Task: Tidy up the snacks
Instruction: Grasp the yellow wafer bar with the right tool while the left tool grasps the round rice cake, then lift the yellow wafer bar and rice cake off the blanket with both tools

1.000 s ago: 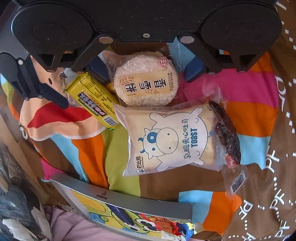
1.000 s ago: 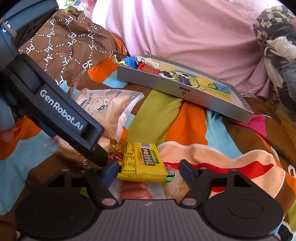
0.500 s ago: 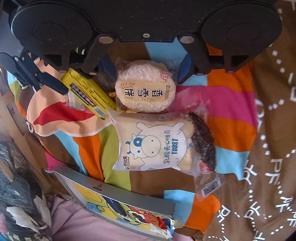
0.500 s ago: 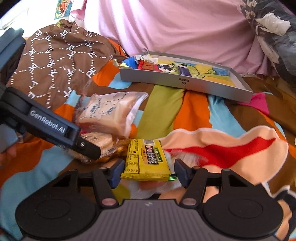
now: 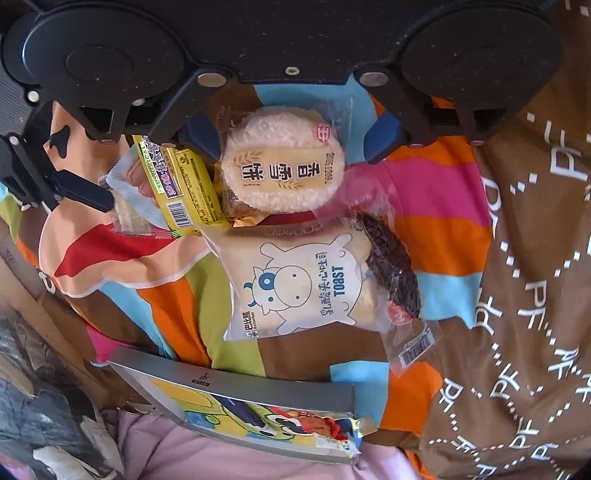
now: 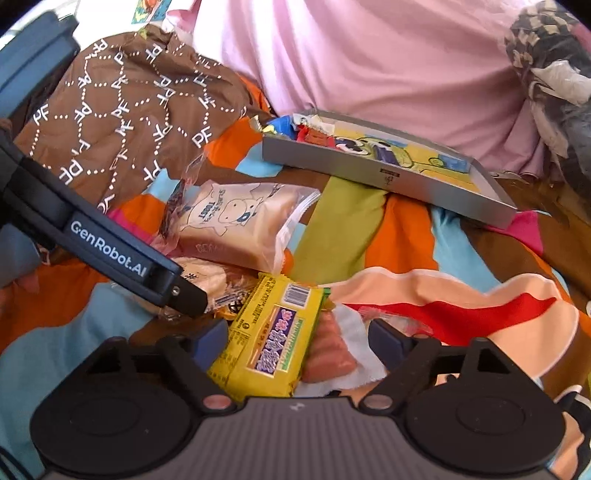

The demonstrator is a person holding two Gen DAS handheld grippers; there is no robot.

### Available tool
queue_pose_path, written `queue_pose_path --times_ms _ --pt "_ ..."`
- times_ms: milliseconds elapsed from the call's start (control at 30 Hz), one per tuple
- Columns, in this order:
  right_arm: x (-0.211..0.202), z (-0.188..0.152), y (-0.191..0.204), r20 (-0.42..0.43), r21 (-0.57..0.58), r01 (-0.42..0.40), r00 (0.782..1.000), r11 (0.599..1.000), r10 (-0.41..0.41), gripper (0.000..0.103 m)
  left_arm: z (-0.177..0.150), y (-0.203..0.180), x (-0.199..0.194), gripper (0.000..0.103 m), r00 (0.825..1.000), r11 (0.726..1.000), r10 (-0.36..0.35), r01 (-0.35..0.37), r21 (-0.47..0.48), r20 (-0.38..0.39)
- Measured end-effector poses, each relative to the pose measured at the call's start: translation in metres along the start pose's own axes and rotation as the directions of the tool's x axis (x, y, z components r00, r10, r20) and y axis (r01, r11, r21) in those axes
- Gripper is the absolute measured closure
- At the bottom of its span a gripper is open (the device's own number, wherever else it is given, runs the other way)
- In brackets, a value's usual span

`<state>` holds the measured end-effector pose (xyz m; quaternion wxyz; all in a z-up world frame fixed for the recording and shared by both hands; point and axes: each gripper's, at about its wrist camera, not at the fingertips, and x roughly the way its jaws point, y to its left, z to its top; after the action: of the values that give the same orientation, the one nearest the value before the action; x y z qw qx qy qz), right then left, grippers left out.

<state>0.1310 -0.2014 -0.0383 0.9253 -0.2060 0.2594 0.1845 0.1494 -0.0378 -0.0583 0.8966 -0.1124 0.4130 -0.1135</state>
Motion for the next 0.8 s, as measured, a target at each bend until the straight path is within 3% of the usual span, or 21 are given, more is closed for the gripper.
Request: queue_pose_path --times_ms 267,333,467,567,800 --pt "0.009 -0.002 0.016 -0.05 -0.027 0.011 0.999 1.0 -0.012 0.02 0.001 -0.005 0.007 0.019 1.0 0.999 0.009 -0.008 0.05 -0.008" --pt "0.01 -0.001 0.014 -0.054 -0.008 0.002 0.999 1.0 -0.003 0.027 0.001 -0.005 0.007 0.026 1.0 0.999 -0.007 0.007 0.045 -0.011" --pt "0.01 -0.001 0.013 -0.066 0.033 -0.028 0.997 0.999 0.03 0.042 -0.001 -0.002 0.007 0.028 1.0 0.999 -0.023 0.023 0.024 -0.013" --pt "0.008 -0.002 0.014 -0.082 0.055 -0.036 0.996 0.998 0.041 0.042 -0.002 0.0 0.005 0.029 0.999 0.999 -0.031 0.031 0.009 -0.01" --pt "0.004 -0.01 0.0 -0.137 0.234 -0.091 0.983 0.968 0.126 0.042 -0.01 0.001 -0.005 0.029 0.999 0.999 -0.037 0.037 -0.006 -0.016"
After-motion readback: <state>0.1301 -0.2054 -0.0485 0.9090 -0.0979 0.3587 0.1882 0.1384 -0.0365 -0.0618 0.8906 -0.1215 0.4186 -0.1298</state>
